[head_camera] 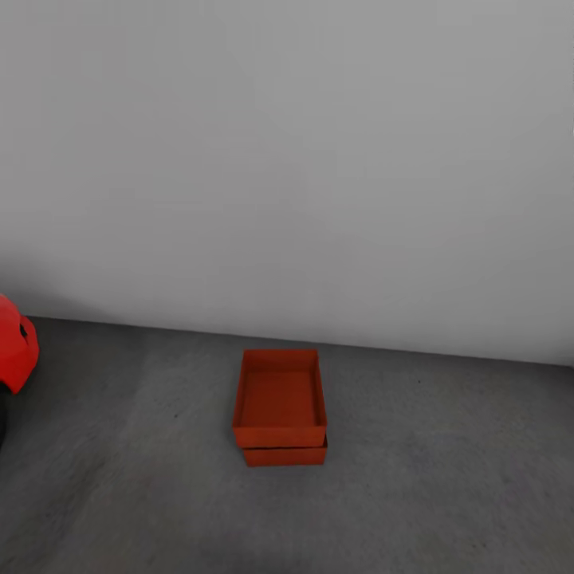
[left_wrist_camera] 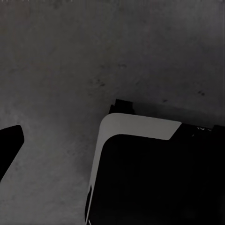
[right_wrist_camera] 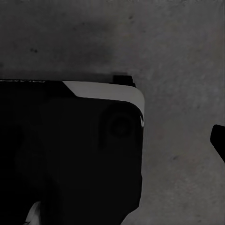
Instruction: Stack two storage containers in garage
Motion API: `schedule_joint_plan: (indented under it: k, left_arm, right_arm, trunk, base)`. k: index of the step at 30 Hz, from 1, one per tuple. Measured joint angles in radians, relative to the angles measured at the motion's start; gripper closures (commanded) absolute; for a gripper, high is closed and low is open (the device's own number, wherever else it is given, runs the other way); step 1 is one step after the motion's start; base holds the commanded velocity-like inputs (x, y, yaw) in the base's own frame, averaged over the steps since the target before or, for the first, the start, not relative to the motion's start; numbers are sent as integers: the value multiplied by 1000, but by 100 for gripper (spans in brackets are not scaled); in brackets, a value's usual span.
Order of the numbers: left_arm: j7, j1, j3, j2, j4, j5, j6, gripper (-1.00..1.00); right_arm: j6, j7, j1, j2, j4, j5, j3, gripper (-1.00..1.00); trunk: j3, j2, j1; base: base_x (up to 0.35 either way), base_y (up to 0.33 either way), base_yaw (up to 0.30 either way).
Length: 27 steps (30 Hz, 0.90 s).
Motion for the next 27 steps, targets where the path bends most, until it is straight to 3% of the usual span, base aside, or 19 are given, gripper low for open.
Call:
schedule_joint_plan:
  k: [27]
  left_arm:
    - [0,0,0,0,0,0,0,-100]
  right_arm:
    - [1,0,0,0,0,1,0,-100]
  trunk:
    - [44,0,0]
  base:
    - [0,0,0]
